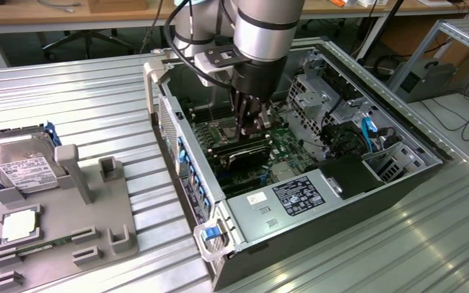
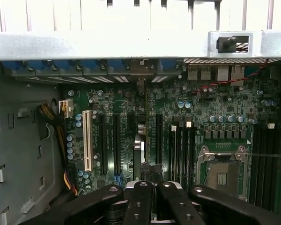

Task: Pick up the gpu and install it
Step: 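Press down on the gpu until it lock into place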

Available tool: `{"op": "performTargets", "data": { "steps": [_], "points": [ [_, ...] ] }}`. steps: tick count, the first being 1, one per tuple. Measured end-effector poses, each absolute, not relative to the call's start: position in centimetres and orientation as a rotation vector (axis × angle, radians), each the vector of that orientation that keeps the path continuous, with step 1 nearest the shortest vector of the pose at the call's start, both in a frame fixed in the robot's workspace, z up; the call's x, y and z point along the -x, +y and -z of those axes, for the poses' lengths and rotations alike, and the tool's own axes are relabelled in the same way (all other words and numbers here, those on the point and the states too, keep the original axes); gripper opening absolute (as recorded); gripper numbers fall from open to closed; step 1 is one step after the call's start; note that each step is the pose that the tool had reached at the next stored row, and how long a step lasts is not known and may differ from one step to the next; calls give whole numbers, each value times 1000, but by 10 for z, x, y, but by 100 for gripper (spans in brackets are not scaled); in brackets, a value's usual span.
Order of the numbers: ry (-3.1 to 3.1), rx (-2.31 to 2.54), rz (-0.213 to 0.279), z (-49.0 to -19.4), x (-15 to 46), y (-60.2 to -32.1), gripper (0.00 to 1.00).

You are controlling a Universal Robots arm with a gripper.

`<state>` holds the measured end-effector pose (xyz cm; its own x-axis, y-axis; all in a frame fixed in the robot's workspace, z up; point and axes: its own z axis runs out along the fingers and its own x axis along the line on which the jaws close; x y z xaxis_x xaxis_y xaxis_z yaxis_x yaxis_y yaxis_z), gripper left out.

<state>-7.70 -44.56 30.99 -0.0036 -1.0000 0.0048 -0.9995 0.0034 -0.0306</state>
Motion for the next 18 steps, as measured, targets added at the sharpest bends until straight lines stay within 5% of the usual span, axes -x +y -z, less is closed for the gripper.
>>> {"op": "performTargets", "data": {
  "steps": [18],
  "points": [
    [2230, 2188, 40, -286, 74, -445, 11]
  ]
}}
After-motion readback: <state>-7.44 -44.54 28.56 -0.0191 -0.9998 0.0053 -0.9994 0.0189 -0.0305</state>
